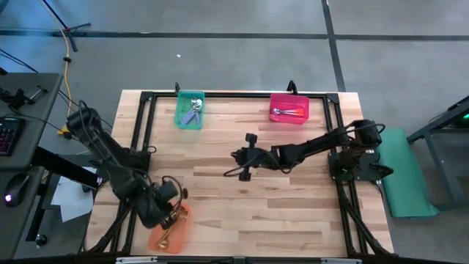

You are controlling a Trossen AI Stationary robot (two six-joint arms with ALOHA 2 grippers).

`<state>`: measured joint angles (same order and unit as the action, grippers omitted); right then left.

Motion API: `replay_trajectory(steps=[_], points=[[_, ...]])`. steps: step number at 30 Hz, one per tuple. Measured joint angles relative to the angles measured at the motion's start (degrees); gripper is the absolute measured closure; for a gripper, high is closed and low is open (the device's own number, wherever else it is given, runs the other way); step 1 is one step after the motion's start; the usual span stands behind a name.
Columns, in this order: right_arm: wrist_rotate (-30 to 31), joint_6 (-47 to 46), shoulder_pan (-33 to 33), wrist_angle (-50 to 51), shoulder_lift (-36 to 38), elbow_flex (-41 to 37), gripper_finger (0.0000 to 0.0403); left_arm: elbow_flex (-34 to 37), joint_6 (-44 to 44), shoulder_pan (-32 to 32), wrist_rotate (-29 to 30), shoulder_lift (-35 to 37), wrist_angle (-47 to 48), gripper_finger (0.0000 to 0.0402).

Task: Sort silverware by color (type)
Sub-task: Put the gold spoon into the orange bin

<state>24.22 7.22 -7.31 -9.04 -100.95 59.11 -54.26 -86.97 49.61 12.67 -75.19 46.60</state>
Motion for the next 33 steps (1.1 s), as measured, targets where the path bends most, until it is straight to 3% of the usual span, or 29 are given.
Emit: replay_trajectory(steps=[6,20,33], points=[[5.89,-1.83,-2.91,2.65,0.0,-1.12,0.0403,0.02,-11.66,3.53,-3.13,-4.07,-0.46,0.0392],[7.7,-8.5,-7.51,-29.85,1.18,-24.68,0.0403,0.02,-18.89,5.72,-3.13,-13.91,-7.75,0.0392],[9.78,-6.97,-9.74,-32.39,1.18,-26.21,0.0403,0.07,-25.07,7.6,-3.25,-15.28,-7.63,0.0371]])
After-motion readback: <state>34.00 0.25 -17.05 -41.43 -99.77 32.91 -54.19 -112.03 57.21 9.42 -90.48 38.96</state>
